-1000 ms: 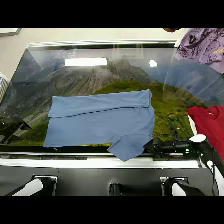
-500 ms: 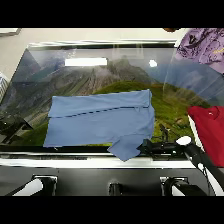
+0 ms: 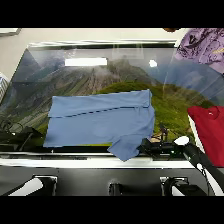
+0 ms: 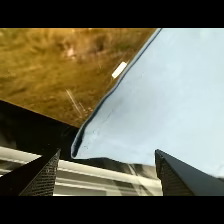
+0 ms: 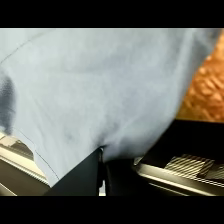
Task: Fold the clothes and pants, and hang the long-sleeved shirts on hangers.
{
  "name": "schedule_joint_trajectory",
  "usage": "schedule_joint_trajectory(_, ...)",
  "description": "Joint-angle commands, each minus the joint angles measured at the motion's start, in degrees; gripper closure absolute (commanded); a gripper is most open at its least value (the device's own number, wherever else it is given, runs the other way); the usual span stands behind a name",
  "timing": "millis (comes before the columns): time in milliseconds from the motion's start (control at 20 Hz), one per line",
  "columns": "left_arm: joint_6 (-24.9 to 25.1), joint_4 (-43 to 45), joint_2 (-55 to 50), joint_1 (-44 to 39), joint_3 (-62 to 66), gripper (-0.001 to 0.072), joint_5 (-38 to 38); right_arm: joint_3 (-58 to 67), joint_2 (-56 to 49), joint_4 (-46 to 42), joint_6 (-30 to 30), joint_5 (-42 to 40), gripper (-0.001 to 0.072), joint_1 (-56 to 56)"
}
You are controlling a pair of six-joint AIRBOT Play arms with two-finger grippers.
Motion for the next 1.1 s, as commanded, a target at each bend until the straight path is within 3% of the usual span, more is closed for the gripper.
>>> schedule_joint_trajectory(0, 3.4, -2.3, -1.6, 1.0, -3.0, 0.0028, 2.2, 0.1, 0.0, 0.4, 0.4, 0.8, 0.0677, 0.1)
schedule_joint_trajectory(450, 3.5, -2.3, -6.2, -1.2, -3.8, 0.0039, 2.7, 0.1, 0.0, 1.0, 0.4, 1.0, 0.0677, 0.1)
schedule_joint_trajectory(500, 3.5, -2.2, -6.5, -1.9, -3.8, 0.0148, 2.7, 0.1, 0.0, 1.0, 0.4, 1.0, 0.0677, 0.1)
schedule_joint_trajectory(600, 3.4, -2.2, -6.7, -2.3, -3.8, 0.0613, 2.7, 0.1, 0.0, 1.1, 0.6, 1.0, 0.0677, 0.1)
schedule_joint_trajectory(650, 2.9, -2.2, -6.7, -2.3, -3.8, 0.0689, 2.7, 0.2, 0.0, 1.0, 0.6, 1.1, 0.0678, 0.1)
schedule_joint_trajectory(800, 0.7, -1.1, -5.6, -2.3, -2.6, 0.0692, 1.4, 1.6, 1.1, 0.1, 0.6, 3.8, 0.0679, 0.1)
schedule_joint_trajectory(1050, -14.1, 10.3, 8.8, -2.3, 0.5, 0.0692, 0.1, 2.9, 14.3, -8.6, 11.6, 12.8, 0.068, 0.1)
